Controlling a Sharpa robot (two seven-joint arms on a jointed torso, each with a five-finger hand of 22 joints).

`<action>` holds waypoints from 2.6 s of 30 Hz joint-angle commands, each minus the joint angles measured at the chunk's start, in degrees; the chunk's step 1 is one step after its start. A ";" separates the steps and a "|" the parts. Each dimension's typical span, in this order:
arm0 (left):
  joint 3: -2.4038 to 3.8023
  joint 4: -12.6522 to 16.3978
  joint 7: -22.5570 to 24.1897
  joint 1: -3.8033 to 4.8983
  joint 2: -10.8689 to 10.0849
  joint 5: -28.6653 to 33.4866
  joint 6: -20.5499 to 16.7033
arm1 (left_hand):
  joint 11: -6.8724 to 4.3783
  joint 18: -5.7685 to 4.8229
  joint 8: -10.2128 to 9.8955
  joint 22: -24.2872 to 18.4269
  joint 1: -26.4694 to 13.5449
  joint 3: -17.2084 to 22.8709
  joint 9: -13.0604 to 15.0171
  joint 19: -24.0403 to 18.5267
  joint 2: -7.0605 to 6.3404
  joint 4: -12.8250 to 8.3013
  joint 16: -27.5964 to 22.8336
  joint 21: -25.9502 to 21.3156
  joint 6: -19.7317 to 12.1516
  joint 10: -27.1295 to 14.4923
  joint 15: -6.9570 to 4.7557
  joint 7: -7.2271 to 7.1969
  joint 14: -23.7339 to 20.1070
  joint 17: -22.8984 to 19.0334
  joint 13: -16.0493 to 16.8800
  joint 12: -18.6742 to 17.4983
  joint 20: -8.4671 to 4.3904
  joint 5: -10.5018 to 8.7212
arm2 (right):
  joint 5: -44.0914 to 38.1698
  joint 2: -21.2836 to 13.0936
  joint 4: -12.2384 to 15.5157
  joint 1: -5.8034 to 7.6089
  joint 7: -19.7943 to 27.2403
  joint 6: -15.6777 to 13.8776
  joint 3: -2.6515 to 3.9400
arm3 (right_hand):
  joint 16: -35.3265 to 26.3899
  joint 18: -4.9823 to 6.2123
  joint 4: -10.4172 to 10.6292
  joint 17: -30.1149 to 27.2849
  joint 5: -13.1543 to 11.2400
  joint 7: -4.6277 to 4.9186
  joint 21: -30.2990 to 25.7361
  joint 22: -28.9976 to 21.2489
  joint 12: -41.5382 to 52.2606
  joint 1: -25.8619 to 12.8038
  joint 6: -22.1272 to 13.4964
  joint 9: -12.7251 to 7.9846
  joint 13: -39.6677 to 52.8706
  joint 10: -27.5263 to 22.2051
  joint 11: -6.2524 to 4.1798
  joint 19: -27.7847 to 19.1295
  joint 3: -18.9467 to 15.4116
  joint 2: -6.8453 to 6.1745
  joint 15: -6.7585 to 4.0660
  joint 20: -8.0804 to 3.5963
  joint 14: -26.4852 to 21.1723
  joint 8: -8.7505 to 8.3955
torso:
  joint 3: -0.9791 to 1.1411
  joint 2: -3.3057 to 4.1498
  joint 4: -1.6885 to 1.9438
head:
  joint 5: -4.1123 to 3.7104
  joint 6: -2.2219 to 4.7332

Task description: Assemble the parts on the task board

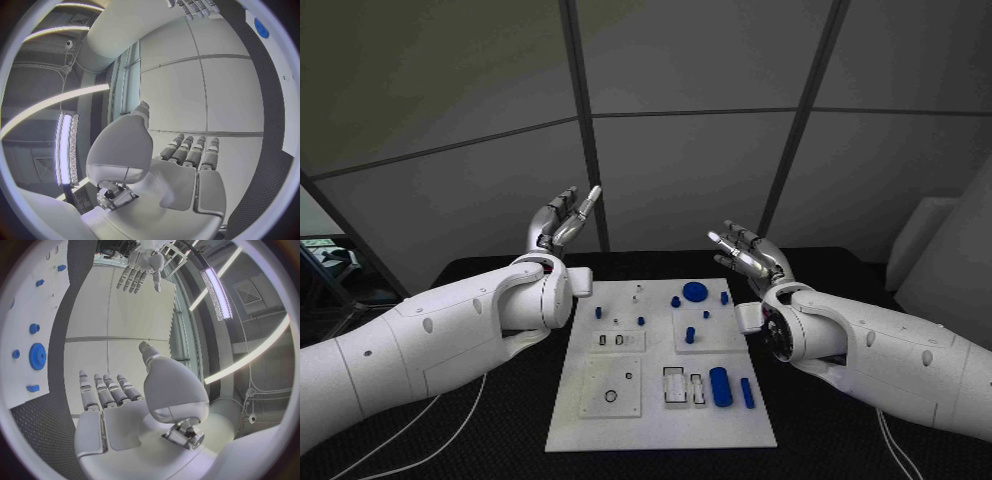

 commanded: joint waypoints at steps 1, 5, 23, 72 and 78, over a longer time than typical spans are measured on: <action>0.03 -0.16 1.50 0.12 0.09 0.00 3.13 | 0.39 1.75 0.32 0.12 1.79 0.16 0.15 0.21 0.28 0.56 0.39 0.42 0.67 0.75 0.88 4.20 0.60 0.15 0.11 0.39 0.67 0.27 | -6.75 0.44 -1.11 -0.19 -4.32 9.33 0.61 | 2.17 2.06 -3.38 1.08 0.27 7.34 3.18 1.56 1.54 7.02 7.28 0.82 0.87 9.61 1.62 8.96 1.05 0.07 1.10 0.44 12.10 1.28 | 0.01 0.00 -0.01 | 0.02 -0.01; 0.03 -0.16 1.50 0.12 0.09 0.00 3.13 | 1.04 2.72 0.51 0.42 2.28 0.29 0.29 1.39 0.85 0.27 0.95 0.98 1.80 2.25 1.23 4.86 3.75 0.53 0.27 0.59 0.79 0.24 | -7.94 0.73 -1.92 -0.39 -5.17 11.06 1.17 | 5.50 4.64 -5.96 2.24 0.25 7.22 6.62 3.05 5.00 10.50 18.92 2.05 2.29 27.06 1.61 17.79 1.98 -0.17 0.72 0.28 28.40 3.68 | 0.01 0.00 -0.01 | 0.02 -0.01; 0.06 6.13 -0.47 0.13 -6.71 -2.11 11.11 | 0.73 6.67 7.83 8.36 8.43 -2.86 2.70 41.68 3.47 -5.41 10.53 19.89 37.47 43.30 -4.37 5.11 48.17 5.68 2.26 7.94 -1.85 -0.04 | -54.26 -0.54 -6.40 5.10 -10.13 9.92 1.27 | 5.75 7.01 -8.88 2.49 -1.25 3.46 14.40 4.78 2.88 12.29 42.29 2.24 1.86 47.97 -3.21 31.60 9.52 -4.59 -5.00 -3.20 49.80 3.63 | -0.11 3.91 0.50 | -0.99 -0.65; 0.27 18.79 -1.65 0.05 -13.84 -2.51 13.14 | 0.12 6.52 5.20 9.37 11.04 -5.72 2.13 47.98 3.46 -9.95 8.08 23.25 39.48 46.33 -5.41 4.78 52.29 8.58 2.32 4.98 -3.43 -0.05 | -95.27 2.79 -1.74 10.33 -32.13 24.41 1.26 | 56.50 5.03 -3.57 44.21 -0.38 -0.48 58.36 38.69 2.34 12.24 44.56 2.27 2.49 47.47 -6.07 45.36 10.15 -10.74 -10.57 -10.01 70.21 2.37 | -1.11 11.71 3.42 | -3.58 0.21; 0.29 18.91 -1.75 0.05 -14.01 -2.51 13.16 | 0.13 6.51 5.17 9.38 11.03 -5.74 2.13 47.98 3.47 -9.97 8.05 23.27 39.47 46.32 -5.40 4.79 52.27 8.60 2.32 4.95 -3.43 -0.05 | -95.30 3.41 -2.36 10.32 -31.82 24.04 1.25 | 61.06 4.43 -3.14 48.83 -0.24 -0.48 61.71 43.03 2.60 12.62 44.64 2.30 2.60 48.41 -6.17 46.91 10.72 -10.54 -10.60 -9.97 70.46 2.43 | -1.09 11.80 3.35 | -3.41 0.01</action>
